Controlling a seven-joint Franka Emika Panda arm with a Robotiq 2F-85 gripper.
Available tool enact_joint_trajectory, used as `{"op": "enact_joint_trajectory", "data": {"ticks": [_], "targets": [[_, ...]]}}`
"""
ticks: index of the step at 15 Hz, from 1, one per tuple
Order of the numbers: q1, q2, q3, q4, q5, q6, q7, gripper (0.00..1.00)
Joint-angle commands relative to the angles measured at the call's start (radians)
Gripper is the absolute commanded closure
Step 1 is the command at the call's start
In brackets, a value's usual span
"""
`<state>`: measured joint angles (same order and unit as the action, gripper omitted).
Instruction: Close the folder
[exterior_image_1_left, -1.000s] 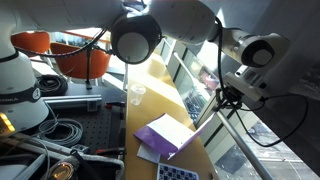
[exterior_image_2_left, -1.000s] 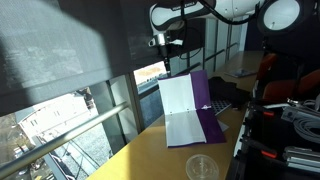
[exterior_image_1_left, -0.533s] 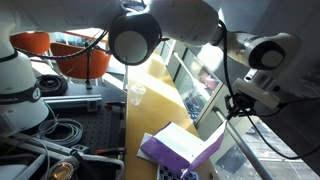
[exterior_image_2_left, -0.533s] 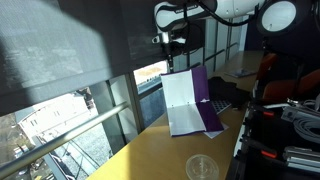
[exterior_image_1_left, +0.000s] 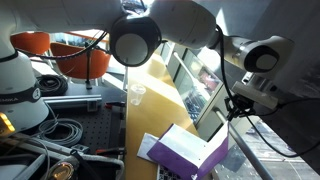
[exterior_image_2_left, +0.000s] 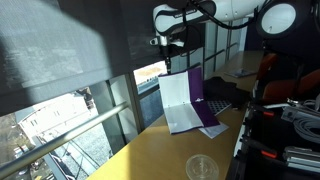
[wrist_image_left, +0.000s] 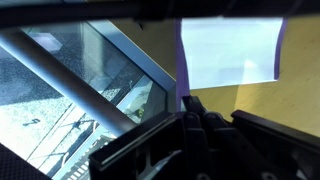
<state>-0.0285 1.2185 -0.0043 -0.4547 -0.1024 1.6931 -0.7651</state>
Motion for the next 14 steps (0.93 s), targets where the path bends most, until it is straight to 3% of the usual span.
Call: {"op": "enact_joint_trajectory", "data": {"ticks": [1,14], "targets": [[0.038,0.028,-0.026,0.011,-0.045,0.038,-0.018,1.0],[0.201,0.095,-0.057,0.006,-0.13,0.067,-0.004,1.0]]}}
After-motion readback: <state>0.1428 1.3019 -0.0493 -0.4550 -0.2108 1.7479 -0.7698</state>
